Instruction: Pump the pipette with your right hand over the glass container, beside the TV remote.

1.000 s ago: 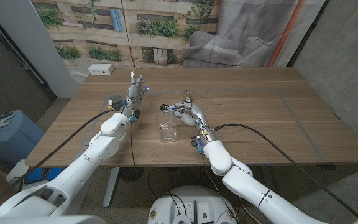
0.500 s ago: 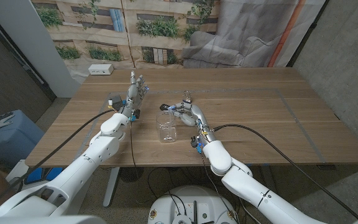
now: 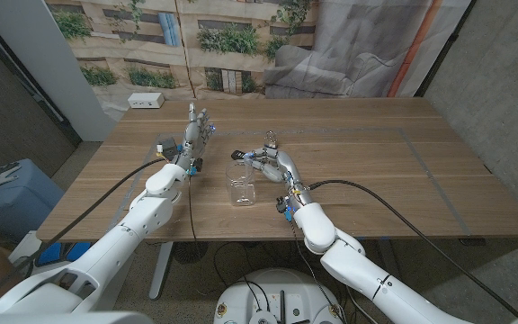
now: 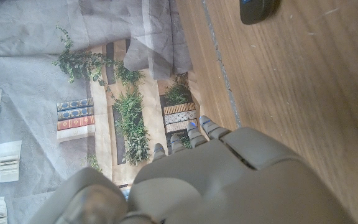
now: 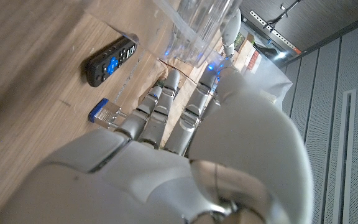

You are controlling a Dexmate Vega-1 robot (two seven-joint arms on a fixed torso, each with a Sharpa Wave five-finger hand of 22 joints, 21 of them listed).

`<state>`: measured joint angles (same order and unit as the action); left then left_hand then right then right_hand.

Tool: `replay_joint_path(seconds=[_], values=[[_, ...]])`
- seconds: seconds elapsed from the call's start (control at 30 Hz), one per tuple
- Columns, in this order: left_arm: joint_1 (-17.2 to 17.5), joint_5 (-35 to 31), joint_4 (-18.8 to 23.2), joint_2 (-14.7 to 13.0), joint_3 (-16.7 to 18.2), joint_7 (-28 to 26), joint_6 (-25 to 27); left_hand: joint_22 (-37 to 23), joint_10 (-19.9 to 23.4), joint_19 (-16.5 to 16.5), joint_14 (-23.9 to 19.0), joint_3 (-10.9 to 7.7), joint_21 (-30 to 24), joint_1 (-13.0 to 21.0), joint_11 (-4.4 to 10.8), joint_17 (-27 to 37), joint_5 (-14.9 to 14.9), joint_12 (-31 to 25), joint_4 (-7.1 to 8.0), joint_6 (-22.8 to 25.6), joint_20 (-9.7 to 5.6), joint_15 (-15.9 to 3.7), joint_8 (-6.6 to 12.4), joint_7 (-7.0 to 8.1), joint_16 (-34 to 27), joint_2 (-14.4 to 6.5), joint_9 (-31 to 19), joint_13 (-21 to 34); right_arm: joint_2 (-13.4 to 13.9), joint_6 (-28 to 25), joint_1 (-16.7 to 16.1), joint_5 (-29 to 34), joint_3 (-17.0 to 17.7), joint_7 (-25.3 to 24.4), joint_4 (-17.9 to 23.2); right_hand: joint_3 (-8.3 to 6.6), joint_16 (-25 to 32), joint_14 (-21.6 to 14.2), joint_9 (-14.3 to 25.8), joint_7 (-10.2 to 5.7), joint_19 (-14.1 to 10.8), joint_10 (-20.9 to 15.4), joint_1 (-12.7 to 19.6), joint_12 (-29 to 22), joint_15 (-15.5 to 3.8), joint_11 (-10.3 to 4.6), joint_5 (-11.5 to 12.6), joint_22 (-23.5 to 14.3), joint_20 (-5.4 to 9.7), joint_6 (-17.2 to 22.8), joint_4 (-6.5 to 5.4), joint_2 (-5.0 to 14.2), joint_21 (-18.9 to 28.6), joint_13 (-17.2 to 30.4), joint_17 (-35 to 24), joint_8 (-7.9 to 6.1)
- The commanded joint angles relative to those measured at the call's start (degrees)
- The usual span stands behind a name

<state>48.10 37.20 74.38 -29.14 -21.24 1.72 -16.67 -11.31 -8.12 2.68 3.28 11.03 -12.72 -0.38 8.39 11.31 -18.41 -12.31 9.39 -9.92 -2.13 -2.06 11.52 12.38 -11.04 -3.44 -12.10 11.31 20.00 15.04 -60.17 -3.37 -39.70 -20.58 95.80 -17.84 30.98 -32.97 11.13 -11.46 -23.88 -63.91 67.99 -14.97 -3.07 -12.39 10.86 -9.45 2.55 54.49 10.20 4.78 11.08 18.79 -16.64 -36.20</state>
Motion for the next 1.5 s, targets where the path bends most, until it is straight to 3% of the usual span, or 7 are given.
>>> replay_joint_path(seconds=[0.03,0.47,1.5], values=[[0.01,0.0,0.03,0.0,-0.01,-0.02,-0.01,-0.13,0.03,0.34,0.46,0.44,-0.33,0.2,0.2,0.09,-0.27,-0.27,-0.02,-0.06,-5.06,-6.59,0.34,0.32,-0.35,-2.31,-0.14,0.32,0.22,0.61,-0.2,-1.37,0.35,1.03,0.32,0.21,-0.12,-0.13,0.09,-0.47,-0.22,-0.48,0.37,-0.13,-9.27,-0.13,0.09,-0.29,1.57,0.76,-0.66,0.19,0.05,0.11,0.1,0.17],[0.01,0.0,0.03,0.01,-0.01,-0.02,0.0,-0.13,0.01,0.37,0.47,0.46,-0.32,0.2,0.19,0.09,-0.27,-0.26,-0.02,-0.07,-5.08,-6.62,0.33,0.32,-0.34,-2.31,-0.14,0.32,0.64,1.51,-0.29,-1.63,0.53,1.78,0.22,1.1,-1.12,0.42,-0.11,-0.53,-0.3,0.89,-1.41,0.74,-8.91,-0.06,0.05,-0.28,1.08,-0.95,-1.37,-0.71,0.06,-0.29,0.62,1.22],[0.01,0.0,0.02,0.01,-0.01,-0.02,0.0,-0.13,-0.01,0.38,0.52,0.48,-0.31,0.21,0.19,0.09,-0.28,-0.26,-0.03,-0.05,-5.07,-6.6,0.34,0.32,-0.32,-2.32,-0.14,0.32,2.07,-0.2,-0.45,-0.78,0.58,2.68,1.62,2.58,-2.16,1.35,-0.05,-0.75,0.01,2.83,-3.82,1.94,-8.86,-0.03,-0.05,-0.28,-0.45,-2.48,-1.88,-1.96,-0.08,-0.96,1.03,2.21]])
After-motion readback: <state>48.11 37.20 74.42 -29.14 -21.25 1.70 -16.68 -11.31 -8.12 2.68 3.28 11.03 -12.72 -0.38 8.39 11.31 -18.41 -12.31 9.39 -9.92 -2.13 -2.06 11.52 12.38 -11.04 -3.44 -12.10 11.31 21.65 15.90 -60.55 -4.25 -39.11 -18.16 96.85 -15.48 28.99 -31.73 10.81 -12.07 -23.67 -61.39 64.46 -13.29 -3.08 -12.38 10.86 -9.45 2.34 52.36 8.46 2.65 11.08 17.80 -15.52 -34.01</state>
